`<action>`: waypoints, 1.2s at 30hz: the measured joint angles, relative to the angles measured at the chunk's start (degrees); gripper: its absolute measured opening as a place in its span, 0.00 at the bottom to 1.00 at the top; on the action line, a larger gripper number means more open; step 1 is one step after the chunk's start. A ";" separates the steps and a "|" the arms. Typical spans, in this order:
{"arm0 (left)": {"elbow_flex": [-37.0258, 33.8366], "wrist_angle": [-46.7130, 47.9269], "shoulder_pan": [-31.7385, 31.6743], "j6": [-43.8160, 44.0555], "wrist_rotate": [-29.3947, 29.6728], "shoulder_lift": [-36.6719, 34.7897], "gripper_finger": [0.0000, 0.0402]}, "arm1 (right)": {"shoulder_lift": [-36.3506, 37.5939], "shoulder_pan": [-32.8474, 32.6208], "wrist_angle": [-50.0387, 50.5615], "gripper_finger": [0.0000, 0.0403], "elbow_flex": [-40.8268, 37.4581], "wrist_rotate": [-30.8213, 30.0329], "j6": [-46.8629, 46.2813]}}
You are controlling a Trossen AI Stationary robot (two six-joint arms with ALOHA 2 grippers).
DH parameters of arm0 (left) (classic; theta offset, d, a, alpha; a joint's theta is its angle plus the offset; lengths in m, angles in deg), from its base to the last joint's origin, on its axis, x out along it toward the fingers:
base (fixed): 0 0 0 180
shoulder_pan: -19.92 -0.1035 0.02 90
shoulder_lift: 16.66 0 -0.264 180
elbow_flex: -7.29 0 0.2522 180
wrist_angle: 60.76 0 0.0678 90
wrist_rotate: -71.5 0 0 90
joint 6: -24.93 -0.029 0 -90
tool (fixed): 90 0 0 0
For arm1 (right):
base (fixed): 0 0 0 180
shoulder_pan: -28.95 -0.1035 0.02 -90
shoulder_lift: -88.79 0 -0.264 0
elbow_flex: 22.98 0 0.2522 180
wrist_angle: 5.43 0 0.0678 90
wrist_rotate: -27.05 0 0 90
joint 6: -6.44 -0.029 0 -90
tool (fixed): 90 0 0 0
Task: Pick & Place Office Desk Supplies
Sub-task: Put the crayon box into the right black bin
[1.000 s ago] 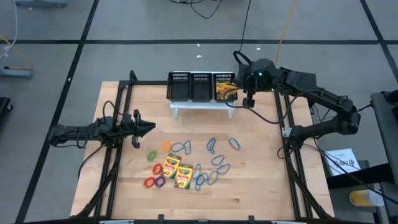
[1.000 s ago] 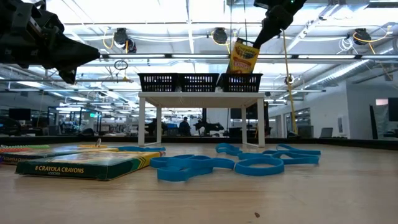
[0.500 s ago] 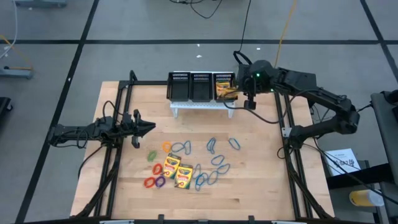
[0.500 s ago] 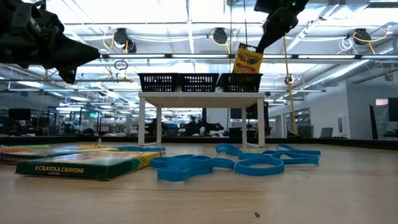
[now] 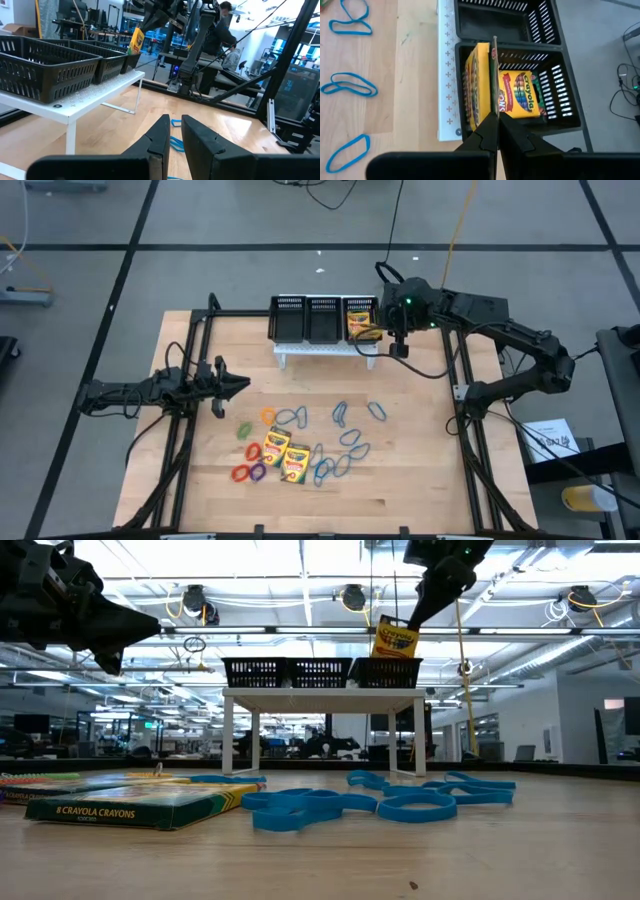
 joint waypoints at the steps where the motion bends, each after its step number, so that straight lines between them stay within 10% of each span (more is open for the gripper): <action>1: 0.00 0.00 0.00 0.02 0.00 0.00 0.14 | 0.02 0.00 -0.23 0.00 0.00 0.00 -0.01; 21: 0.00 0.00 -0.02 0.00 0.00 0.00 0.14 | -0.24 0.00 -7.88 0.06 -1.07 -3.09 -0.16; 36: 0.00 0.00 -0.02 0.02 0.00 -0.02 0.14 | -0.17 -4.85 -19.52 0.29 -4.44 -11.96 -2.09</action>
